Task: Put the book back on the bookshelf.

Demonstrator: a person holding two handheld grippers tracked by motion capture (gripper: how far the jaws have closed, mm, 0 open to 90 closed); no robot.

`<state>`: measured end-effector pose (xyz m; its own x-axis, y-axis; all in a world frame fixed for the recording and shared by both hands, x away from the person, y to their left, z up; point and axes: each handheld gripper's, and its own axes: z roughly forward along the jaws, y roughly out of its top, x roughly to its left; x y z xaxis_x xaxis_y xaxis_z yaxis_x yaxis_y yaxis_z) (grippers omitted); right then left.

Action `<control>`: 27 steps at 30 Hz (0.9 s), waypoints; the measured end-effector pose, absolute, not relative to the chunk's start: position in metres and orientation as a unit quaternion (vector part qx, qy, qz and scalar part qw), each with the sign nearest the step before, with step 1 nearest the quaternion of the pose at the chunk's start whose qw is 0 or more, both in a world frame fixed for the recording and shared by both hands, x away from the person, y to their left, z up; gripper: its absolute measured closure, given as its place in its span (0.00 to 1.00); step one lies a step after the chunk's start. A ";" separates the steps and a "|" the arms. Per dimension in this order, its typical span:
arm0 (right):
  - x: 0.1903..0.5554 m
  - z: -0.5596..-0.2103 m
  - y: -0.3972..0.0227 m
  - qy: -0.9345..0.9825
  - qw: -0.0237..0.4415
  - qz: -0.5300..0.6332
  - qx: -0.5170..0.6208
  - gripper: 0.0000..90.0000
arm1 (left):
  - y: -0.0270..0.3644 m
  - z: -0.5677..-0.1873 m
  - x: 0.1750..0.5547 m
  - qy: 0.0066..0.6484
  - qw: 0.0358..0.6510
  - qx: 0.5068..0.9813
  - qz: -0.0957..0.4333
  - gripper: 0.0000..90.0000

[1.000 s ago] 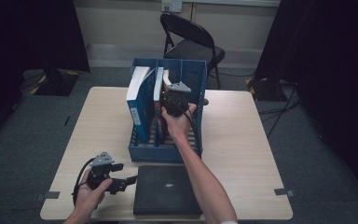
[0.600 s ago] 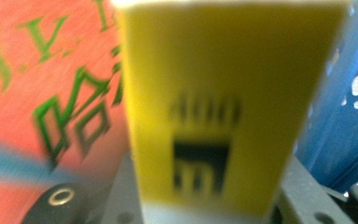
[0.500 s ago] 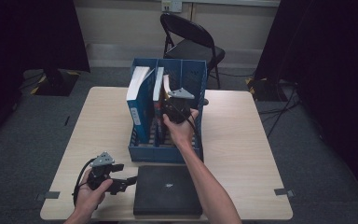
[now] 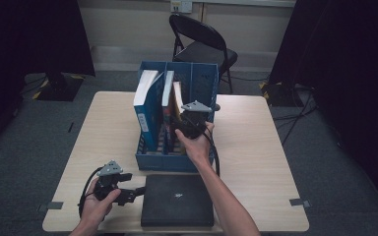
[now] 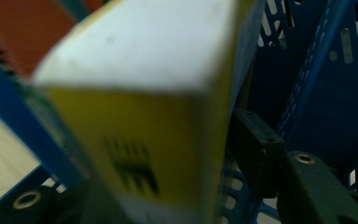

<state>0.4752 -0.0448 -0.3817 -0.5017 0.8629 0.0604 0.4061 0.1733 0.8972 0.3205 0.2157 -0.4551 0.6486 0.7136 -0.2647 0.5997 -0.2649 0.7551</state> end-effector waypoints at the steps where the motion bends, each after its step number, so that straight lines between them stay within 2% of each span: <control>1: 0.472 -0.381 -0.046 0.728 0.238 0.475 0.435 0.58 | 0.216 -0.455 0.321 0.415 0.442 0.793 0.064 0.21; 4: 0.465 -0.382 -0.051 0.734 0.229 0.478 0.424 0.59 | 0.216 -0.455 0.320 0.416 0.442 0.792 0.065 0.21; 9: 0.453 -0.389 -0.061 0.747 0.216 0.473 0.415 0.66 | 0.215 -0.455 0.320 0.416 0.441 0.793 0.067 0.21; 15: 0.440 -0.396 -0.071 0.757 0.205 0.468 0.407 0.68 | 0.214 -0.456 0.321 0.417 0.439 0.793 0.066 0.21; 22: 0.435 -0.406 -0.072 0.776 0.198 0.447 0.399 0.82 | 0.213 -0.456 0.321 0.416 0.439 0.793 0.065 0.21; 27: 0.439 -0.407 -0.065 0.779 0.195 0.447 0.394 0.81 | 0.214 -0.456 0.321 0.418 0.439 0.792 0.066 0.21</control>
<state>0.4393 -0.0651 -0.4065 -0.6139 0.7878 0.0493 0.4398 0.2895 0.8502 0.3209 0.2144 -0.4559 0.6412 0.7212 -0.2622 0.6045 -0.2642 0.7515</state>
